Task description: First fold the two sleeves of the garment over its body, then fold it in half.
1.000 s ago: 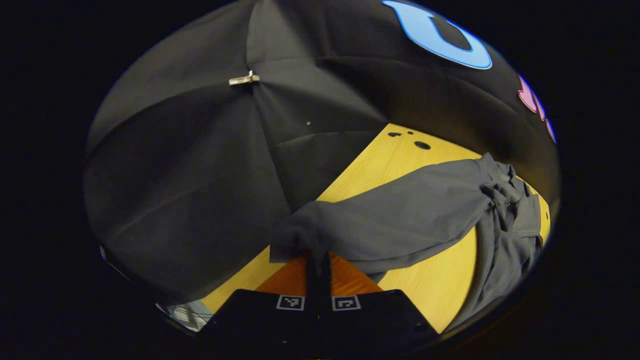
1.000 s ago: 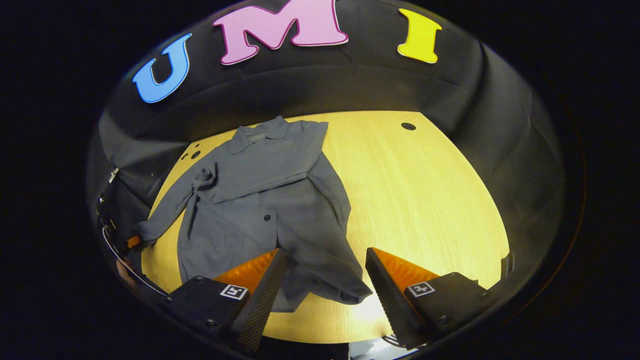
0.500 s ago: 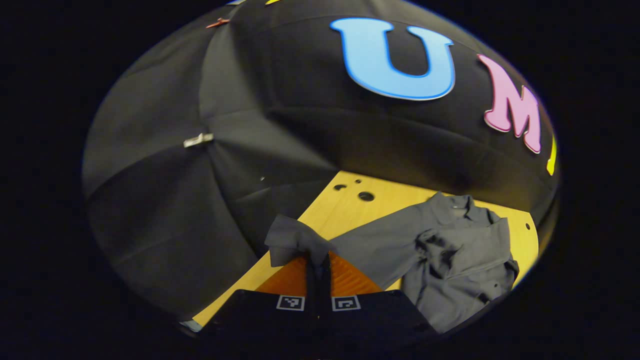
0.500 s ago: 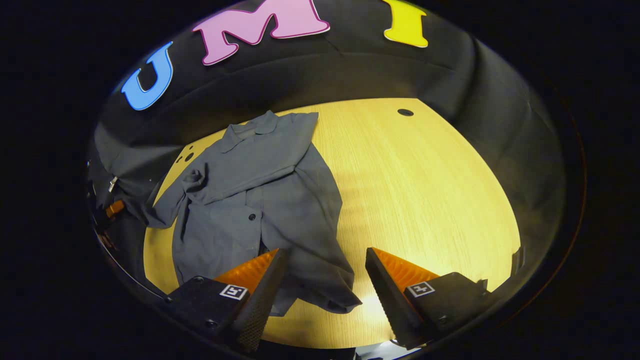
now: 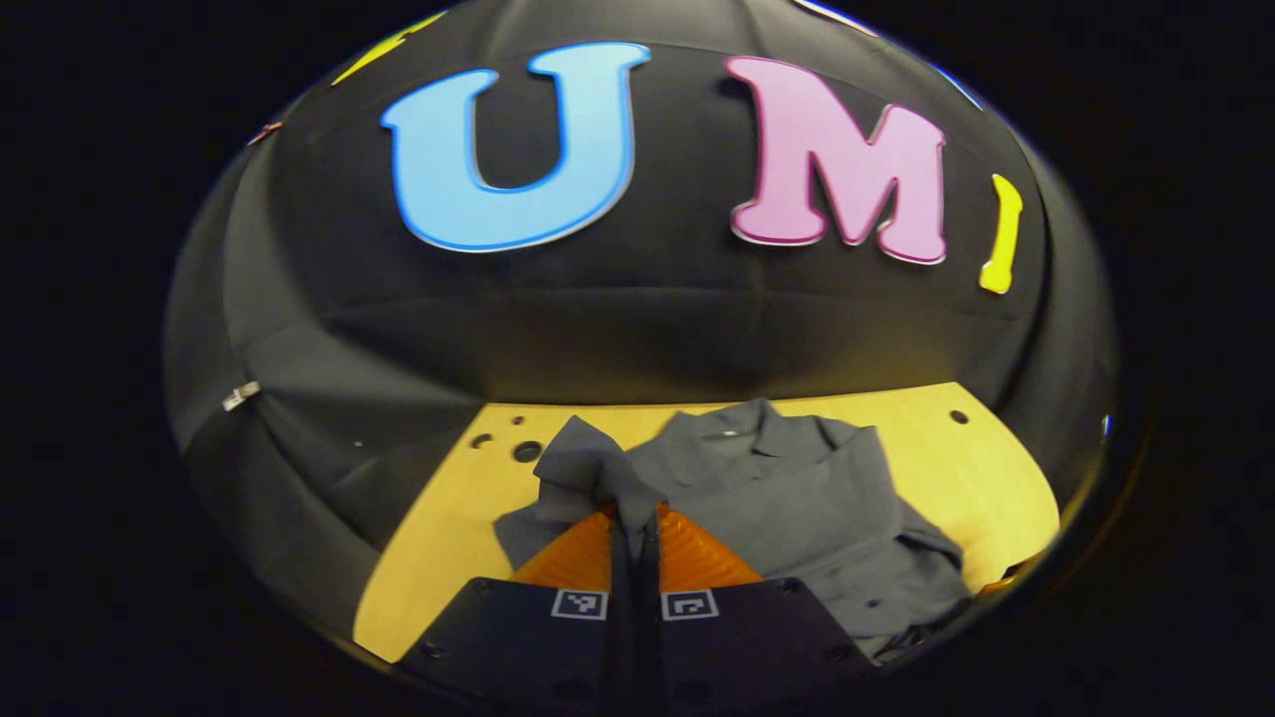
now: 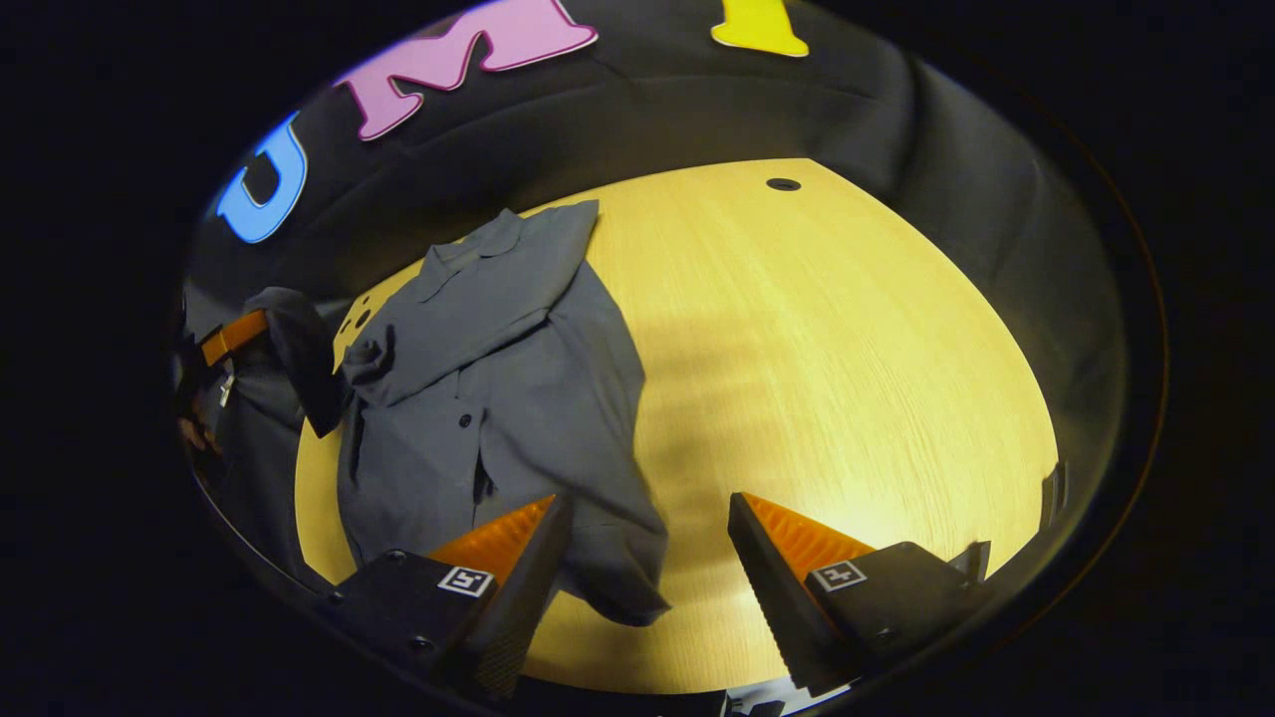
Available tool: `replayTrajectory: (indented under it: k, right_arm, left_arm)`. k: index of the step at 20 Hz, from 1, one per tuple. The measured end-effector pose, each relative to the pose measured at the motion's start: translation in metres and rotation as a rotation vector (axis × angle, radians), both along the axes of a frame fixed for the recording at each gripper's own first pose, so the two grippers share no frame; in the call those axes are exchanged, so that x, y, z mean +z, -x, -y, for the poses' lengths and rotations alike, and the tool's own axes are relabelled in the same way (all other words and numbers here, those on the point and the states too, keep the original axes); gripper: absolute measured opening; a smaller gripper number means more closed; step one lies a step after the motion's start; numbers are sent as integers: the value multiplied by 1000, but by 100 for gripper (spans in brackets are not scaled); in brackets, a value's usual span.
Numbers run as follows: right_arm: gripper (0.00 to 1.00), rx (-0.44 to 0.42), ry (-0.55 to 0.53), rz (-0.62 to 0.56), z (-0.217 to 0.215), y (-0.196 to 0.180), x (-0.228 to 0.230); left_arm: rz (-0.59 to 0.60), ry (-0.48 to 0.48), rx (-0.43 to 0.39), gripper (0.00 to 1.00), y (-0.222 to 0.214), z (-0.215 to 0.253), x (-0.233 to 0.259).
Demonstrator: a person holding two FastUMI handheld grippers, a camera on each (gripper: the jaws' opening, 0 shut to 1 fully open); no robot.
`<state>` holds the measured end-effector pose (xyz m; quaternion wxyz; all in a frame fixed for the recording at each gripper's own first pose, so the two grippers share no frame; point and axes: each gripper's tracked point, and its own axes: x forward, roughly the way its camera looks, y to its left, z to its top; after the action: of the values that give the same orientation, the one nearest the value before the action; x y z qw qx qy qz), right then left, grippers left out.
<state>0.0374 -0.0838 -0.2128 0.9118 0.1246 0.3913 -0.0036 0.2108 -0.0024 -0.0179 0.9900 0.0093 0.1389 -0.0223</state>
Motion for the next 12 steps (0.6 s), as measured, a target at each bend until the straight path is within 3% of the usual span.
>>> replayTrajectory:
  k: [4,12]
  right_arm:
    - [99,-28,-9,-5,21,1,-9]
    - [99,-20,-32,-27,51,1,-19]
  left_arm:
    - [-15,13,-145,5,-13,86,-2]
    - [-54,43,-318,5,-35,207,-18]
